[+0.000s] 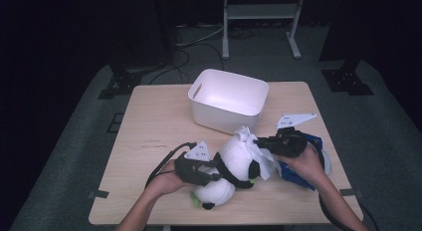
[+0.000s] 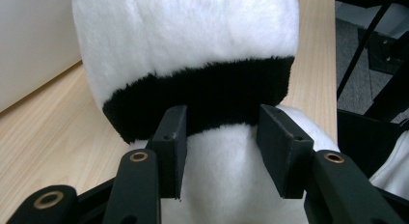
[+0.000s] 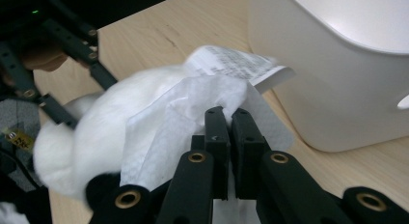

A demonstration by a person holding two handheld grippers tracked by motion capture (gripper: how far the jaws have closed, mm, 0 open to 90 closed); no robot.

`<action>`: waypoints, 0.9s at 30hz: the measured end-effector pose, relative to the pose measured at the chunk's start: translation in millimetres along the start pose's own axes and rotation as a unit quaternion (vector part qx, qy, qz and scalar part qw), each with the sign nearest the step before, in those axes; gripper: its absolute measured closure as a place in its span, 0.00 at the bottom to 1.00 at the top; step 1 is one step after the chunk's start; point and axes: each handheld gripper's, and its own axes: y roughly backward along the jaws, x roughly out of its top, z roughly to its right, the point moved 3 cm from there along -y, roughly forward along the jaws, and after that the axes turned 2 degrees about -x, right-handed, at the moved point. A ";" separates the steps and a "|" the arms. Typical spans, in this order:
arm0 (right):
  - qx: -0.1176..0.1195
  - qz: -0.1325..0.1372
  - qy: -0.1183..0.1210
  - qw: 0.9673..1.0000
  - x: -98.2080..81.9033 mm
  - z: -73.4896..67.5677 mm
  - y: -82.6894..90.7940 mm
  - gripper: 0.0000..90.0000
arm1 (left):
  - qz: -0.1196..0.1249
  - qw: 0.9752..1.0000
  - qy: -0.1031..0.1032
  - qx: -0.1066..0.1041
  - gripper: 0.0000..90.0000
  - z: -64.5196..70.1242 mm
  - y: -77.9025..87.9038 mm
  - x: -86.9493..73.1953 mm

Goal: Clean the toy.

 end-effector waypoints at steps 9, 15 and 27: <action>-0.012 -0.013 -0.020 1.000 3.2 12.5 -22.7 0.96 | 0.001 1.000 0.000 0.000 0.60 0.7 0.4 -0.5; -0.008 -0.027 -0.023 0.999 -0.5 14.5 -27.2 0.96 | 0.001 1.000 0.000 0.000 0.60 0.4 -0.2 -0.2; 0.005 -0.039 -0.011 0.999 -18.7 3.9 -8.6 0.96 | -0.002 1.000 0.002 0.000 0.60 0.4 -2.0 0.4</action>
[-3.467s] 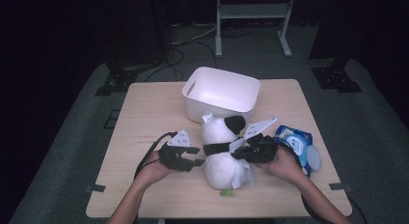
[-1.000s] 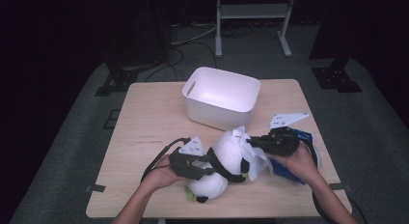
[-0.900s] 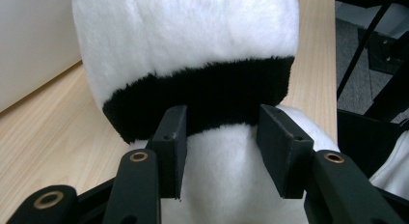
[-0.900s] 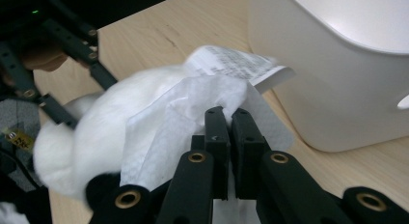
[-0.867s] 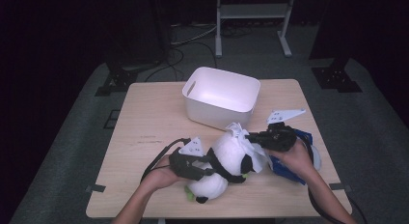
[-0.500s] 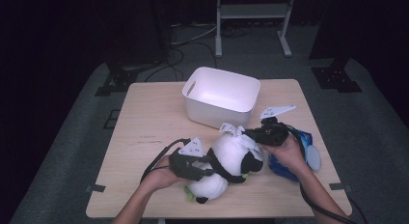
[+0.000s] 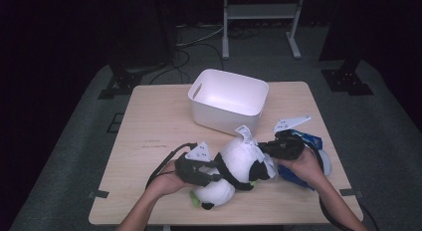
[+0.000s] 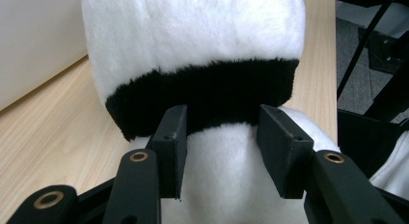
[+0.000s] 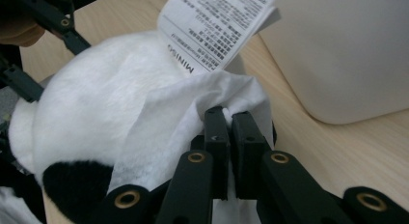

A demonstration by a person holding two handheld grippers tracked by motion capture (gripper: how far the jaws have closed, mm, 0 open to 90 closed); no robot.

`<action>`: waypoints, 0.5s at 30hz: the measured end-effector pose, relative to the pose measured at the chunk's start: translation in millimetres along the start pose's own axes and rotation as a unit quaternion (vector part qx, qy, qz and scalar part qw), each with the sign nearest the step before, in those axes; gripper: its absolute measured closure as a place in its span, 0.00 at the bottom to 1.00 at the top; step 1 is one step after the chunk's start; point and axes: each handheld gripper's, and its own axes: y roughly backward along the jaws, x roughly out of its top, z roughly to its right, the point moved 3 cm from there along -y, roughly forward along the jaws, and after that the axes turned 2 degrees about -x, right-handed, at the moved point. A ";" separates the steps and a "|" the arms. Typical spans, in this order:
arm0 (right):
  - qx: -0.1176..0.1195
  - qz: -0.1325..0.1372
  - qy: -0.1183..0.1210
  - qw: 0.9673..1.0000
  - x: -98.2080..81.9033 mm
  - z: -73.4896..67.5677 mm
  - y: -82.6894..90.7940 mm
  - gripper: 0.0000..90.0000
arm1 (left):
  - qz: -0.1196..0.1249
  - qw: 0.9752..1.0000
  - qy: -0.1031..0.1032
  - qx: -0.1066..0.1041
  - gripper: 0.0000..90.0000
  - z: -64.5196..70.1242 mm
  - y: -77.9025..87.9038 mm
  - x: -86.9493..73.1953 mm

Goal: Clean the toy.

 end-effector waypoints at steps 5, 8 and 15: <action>0.005 -0.007 0.005 1.000 -7.4 -4.4 4.3 0.96 | 0.001 1.000 0.002 -0.002 0.60 -1.2 -0.1 -0.2; 0.009 -0.013 0.007 1.000 -11.0 -5.9 5.7 0.96 | 0.000 1.000 0.002 -0.002 0.60 -1.3 0.4 -0.7; 0.016 -0.023 0.008 1.000 -15.0 -6.2 6.5 0.96 | 0.003 1.000 0.003 -0.002 0.60 -0.7 0.3 -1.0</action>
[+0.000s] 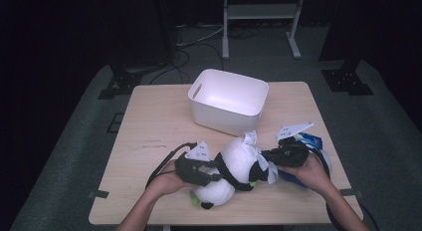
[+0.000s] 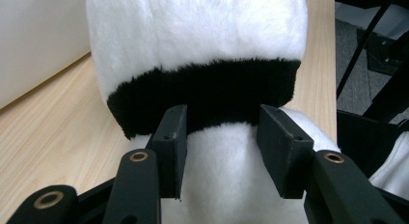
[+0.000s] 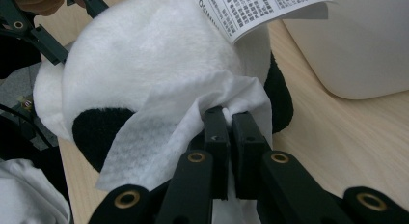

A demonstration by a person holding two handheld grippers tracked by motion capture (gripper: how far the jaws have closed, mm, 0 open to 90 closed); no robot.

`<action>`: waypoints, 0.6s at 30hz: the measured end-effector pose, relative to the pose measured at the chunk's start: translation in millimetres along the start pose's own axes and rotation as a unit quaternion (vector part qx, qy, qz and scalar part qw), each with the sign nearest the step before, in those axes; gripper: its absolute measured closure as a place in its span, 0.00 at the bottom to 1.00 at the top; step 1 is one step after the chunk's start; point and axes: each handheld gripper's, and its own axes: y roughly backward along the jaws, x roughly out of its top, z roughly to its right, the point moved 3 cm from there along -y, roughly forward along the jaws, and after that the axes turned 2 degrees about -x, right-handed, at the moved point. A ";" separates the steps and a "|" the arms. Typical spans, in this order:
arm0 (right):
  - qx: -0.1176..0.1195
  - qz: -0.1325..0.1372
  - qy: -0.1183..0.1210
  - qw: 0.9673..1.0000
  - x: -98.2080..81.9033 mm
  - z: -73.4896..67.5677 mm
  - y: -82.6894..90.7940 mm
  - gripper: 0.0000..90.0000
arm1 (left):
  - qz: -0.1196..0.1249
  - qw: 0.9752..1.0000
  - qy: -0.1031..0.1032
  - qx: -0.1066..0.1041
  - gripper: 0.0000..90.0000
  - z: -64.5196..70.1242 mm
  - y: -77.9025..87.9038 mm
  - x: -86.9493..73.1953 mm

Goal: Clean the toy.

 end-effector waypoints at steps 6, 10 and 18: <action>-0.005 0.001 -0.004 1.000 1.9 6.1 -4.9 0.95 | -0.001 1.000 0.001 0.000 0.60 -0.1 0.1 0.0; -0.010 0.001 -0.012 1.000 5.7 11.7 -9.5 0.95 | -0.001 1.000 0.000 0.000 0.60 -0.2 0.2 -0.2; -0.019 0.011 -0.023 0.999 21.4 21.9 -22.2 0.95 | -0.001 1.000 0.001 0.000 0.60 0.2 1.0 -0.9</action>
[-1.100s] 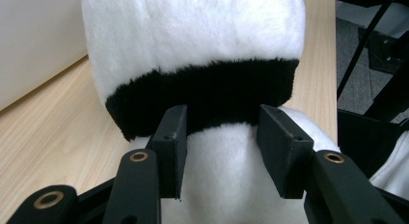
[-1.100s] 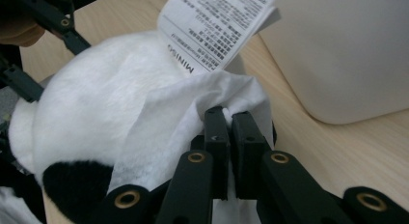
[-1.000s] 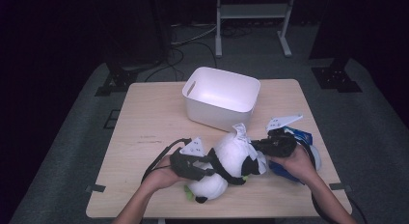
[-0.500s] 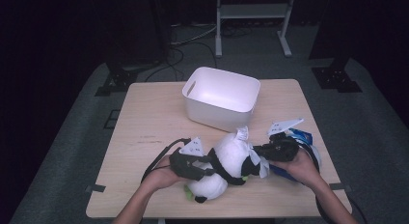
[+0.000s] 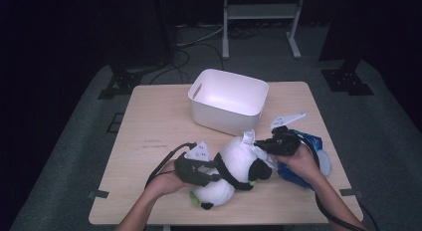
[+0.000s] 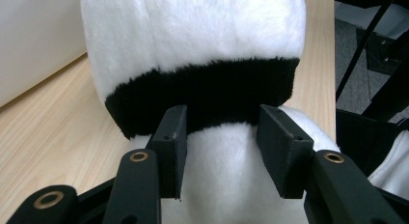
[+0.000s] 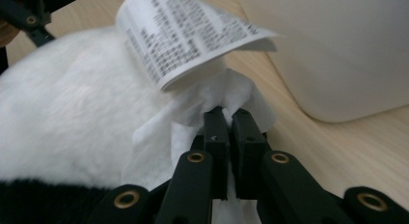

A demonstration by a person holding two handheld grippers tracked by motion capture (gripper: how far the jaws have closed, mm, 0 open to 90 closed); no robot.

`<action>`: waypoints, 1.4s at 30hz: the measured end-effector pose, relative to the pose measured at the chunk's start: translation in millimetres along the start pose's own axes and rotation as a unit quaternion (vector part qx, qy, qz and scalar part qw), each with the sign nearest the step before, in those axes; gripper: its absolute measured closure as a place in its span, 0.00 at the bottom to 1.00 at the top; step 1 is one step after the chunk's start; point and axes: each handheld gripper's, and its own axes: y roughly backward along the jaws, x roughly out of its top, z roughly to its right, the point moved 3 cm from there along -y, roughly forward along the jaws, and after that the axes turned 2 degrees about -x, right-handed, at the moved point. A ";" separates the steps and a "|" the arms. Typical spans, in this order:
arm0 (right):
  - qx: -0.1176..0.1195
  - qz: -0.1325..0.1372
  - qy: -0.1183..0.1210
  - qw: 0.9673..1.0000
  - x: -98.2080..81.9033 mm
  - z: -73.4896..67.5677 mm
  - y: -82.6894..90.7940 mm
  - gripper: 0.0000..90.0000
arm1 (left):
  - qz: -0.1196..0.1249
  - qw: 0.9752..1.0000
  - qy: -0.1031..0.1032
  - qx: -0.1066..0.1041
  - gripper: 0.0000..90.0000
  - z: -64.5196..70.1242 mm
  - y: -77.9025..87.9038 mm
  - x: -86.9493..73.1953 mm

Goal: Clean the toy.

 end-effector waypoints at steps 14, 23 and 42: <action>0.008 -0.007 0.007 1.000 -10.0 -6.8 8.1 0.95 | 0.002 1.000 0.000 0.001 0.60 0.1 -1.0 0.3; 0.015 -0.015 0.019 1.000 -26.2 -17.9 21.0 0.95 | 0.003 1.000 0.001 -0.001 0.60 -0.8 -2.2 0.9; 0.018 -0.013 0.016 1.000 -45.5 -26.3 38.1 0.95 | 0.001 1.000 -0.001 -0.003 0.60 -0.3 -4.2 2.6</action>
